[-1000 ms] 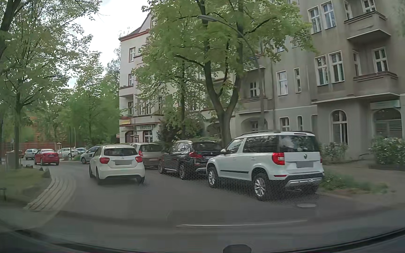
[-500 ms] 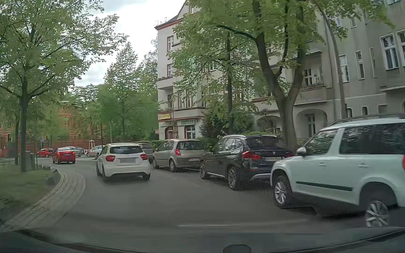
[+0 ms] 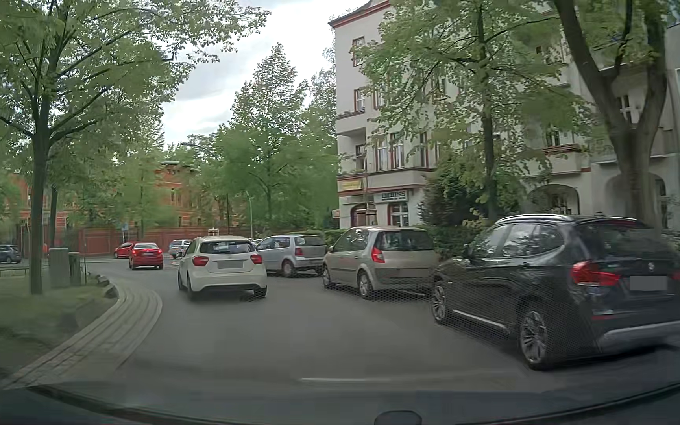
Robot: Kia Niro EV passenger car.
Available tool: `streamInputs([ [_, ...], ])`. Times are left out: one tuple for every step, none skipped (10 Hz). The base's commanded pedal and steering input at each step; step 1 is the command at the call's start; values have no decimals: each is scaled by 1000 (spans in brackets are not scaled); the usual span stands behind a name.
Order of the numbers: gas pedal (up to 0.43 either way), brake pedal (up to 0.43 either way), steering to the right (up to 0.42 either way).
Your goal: Follow the waypoints while adhering to traffic rules and regulations
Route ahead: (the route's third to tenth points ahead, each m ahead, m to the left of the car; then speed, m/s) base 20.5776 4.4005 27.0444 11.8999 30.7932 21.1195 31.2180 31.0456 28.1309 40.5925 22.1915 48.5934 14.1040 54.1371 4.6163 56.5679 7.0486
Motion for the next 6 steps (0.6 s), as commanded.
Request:
streamInputs([
  [79, 18, -170],
  [39, 18, -167],
  [0, 18, -168],
  [0, 18, -171],
  [0, 18, -182],
  [0, 18, -184],
])
